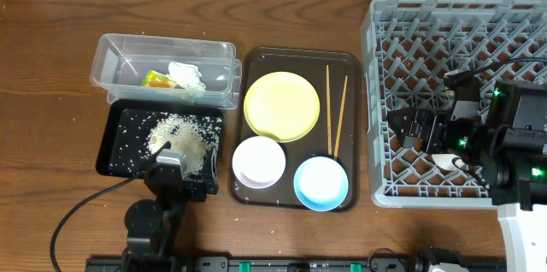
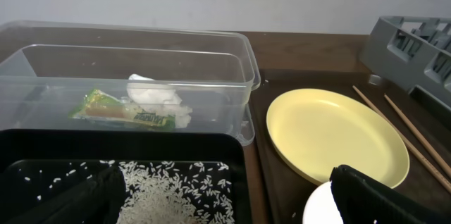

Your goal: Sort waste into correct bins and load items into the dishwasher rack

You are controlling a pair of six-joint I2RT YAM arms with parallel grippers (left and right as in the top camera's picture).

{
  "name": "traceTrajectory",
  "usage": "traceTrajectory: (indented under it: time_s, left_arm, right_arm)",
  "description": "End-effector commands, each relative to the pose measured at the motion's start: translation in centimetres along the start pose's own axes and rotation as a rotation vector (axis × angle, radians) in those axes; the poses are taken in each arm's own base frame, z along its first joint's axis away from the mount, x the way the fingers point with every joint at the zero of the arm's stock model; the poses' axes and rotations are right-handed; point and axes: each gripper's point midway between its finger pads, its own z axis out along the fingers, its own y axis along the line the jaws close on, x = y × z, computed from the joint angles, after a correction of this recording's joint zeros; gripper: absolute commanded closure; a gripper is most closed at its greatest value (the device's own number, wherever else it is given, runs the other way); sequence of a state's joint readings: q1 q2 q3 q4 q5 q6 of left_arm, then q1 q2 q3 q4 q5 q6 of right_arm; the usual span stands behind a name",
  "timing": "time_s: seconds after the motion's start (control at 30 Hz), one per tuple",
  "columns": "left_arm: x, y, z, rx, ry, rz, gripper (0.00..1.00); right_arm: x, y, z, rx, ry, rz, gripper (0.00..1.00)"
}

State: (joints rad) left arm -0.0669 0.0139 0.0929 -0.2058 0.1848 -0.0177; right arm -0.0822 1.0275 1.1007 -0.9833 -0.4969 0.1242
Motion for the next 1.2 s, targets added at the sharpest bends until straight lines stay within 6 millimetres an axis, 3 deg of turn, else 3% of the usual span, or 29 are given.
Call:
traceTrajectory:
  time_s: [0.0,0.37,0.4,0.47,0.57,0.67,0.87,0.93,1.07,1.17]
  left_arm:
    - [1.1,0.1,0.2,0.0,0.021,0.013,0.05]
    - [1.1,0.1,0.2,0.0,0.021,0.013,0.05]
    - [1.1,0.1,0.2,0.0,0.021,0.013,0.05]
    - [1.1,0.1,0.2,0.0,0.021,0.013,0.04]
    - [1.1,0.1,0.2,0.0,0.021,0.014,0.05]
    - [1.1,0.1,0.2,0.0,0.021,0.014,0.04]
    - [1.1,0.1,0.2,0.0,0.021,0.014,0.05]
    - [1.1,0.1,0.2,0.0,0.021,0.013,0.04]
    - [1.1,0.1,0.2,0.0,0.021,0.013,0.04]
    - [1.1,0.1,0.2,0.0,0.021,0.013,0.04]
  right_arm:
    - [-0.3,0.7,-0.2,-0.012,-0.006,-0.026,0.01]
    - [-0.3,0.7,-0.2,-0.012,-0.007,-0.027,0.01]
    - [-1.2,0.9,-0.2,-0.018,-0.044,-0.047,0.01]
    - [-2.9,1.6,-0.4,-0.049,-0.11,-0.071,0.01]
    - [-3.1,4.4,0.0,-0.201,-0.09,0.023,0.01]
    - [-0.6,6.4,1.9,-0.217,0.032,-0.033,0.01]
    - [7.2,8.0,7.4,0.0,0.323,-0.242,0.01]
    - [8.2,8.1,8.8,0.067,0.341,-0.275,0.01]
    - [9.6,12.7,12.0,-0.066,0.348,-0.4,0.1]
    - [10.4,14.5,15.2,-0.071,0.327,-0.462,0.16]
